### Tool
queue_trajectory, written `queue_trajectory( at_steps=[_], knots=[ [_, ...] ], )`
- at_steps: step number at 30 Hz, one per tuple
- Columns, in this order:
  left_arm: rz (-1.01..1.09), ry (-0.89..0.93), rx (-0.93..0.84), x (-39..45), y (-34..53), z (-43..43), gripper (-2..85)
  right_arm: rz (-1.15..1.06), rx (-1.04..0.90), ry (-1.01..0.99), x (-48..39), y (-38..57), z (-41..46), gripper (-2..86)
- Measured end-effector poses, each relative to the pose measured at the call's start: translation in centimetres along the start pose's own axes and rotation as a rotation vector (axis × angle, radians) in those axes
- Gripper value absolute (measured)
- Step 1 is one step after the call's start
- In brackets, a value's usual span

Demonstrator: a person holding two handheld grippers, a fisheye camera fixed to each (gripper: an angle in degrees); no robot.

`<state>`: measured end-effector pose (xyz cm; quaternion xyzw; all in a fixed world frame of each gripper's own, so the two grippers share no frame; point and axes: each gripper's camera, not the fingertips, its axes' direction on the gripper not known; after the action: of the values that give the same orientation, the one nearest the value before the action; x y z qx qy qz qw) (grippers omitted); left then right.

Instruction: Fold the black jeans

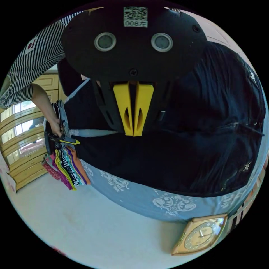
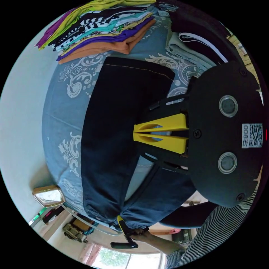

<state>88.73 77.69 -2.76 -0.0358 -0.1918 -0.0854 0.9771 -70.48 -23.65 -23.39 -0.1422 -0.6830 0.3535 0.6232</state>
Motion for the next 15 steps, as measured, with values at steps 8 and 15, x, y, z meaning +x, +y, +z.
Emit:
queue_trajectory(
  at_steps=[8,15],
  knots=[
    [-0.257,-0.164,0.129,-11.4,10.5,-4.0,0.9,-0.324,-0.013,-0.183,-19.5,-5.2,1.1,0.2],
    [-0.299,-0.273,0.195,-19.3,12.9,-5.5,3.1,-0.486,-0.011,-0.224,-34.6,-15.1,3.1,0.2]
  ],
)
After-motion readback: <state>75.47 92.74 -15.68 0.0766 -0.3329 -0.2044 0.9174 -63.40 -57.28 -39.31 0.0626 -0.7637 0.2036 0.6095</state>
